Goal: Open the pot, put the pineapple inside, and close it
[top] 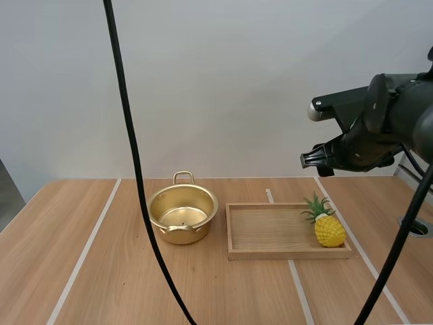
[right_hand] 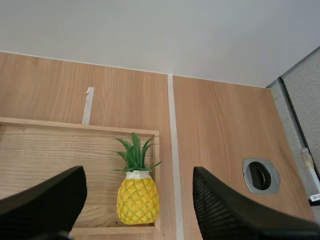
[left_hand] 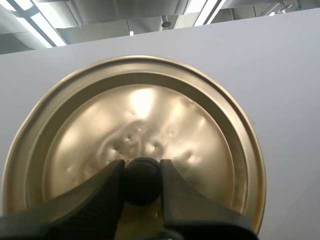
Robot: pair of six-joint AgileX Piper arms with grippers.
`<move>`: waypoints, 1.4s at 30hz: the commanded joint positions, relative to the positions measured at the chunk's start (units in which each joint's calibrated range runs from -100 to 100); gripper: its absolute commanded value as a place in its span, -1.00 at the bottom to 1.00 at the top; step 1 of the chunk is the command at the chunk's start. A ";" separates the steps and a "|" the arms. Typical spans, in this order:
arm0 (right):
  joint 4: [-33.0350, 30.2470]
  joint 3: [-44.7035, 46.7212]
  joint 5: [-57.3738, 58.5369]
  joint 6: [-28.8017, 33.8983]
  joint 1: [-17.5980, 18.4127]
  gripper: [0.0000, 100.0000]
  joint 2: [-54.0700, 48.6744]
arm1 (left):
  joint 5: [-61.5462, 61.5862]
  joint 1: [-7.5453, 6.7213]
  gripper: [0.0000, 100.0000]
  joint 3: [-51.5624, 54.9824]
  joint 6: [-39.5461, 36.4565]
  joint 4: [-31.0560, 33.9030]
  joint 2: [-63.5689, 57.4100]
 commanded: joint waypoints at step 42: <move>-5.88 9.89 -18.94 -0.29 -0.19 1.00 28.84 | -1.92 -0.13 -1.00 -0.25 -0.73 -0.53 -0.31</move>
